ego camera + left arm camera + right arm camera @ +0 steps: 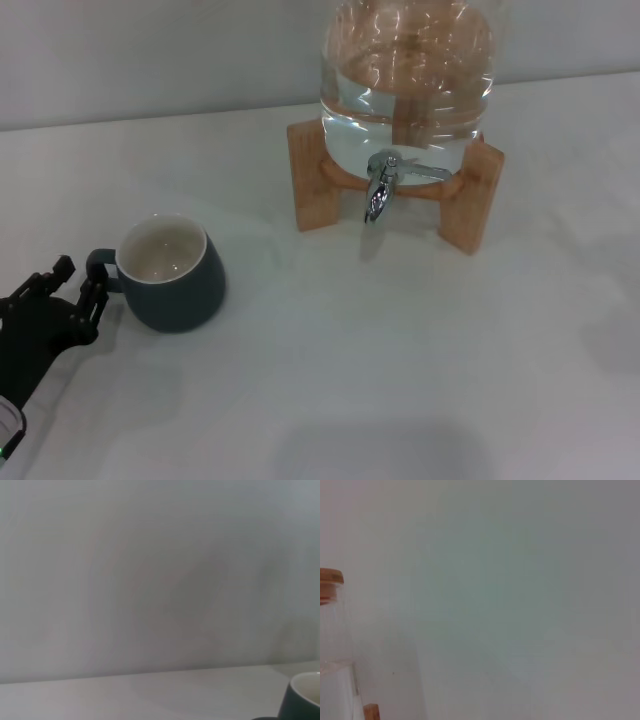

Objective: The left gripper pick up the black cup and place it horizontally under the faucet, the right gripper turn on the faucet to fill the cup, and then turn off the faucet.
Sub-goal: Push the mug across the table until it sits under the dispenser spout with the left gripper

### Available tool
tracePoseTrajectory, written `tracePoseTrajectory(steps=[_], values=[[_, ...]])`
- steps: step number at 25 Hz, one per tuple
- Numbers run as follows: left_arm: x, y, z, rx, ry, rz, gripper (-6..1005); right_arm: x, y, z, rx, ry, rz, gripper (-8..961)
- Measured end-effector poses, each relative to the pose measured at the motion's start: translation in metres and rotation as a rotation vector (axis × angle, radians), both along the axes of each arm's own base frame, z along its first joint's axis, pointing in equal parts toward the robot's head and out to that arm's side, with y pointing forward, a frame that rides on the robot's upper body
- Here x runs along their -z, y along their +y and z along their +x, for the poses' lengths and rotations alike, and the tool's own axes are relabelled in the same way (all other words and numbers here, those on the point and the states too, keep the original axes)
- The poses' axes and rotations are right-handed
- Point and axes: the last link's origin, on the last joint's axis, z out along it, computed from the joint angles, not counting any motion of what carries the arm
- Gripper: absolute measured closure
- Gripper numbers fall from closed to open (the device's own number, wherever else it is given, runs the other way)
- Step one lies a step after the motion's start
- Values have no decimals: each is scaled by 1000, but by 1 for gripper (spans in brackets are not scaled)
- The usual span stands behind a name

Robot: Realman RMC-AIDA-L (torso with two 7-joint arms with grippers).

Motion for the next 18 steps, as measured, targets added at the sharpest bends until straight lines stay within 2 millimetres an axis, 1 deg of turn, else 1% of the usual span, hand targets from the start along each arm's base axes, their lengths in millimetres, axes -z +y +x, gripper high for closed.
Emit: tracePoseTrajectory(steps=[2, 7, 12, 18], values=[[0, -1, 0, 1, 1, -2, 449, 0, 0, 0, 0, 0, 0, 99], [1, -2, 0, 3, 2, -6, 681, 0, 0, 0, -1, 0, 0, 98], [2, -2, 0, 4, 2, -8, 796, 0, 0, 0, -3, -1, -1, 98], [2, -2, 1, 7, 3, -11, 796, 0, 0, 0, -2, 0, -2, 98]])
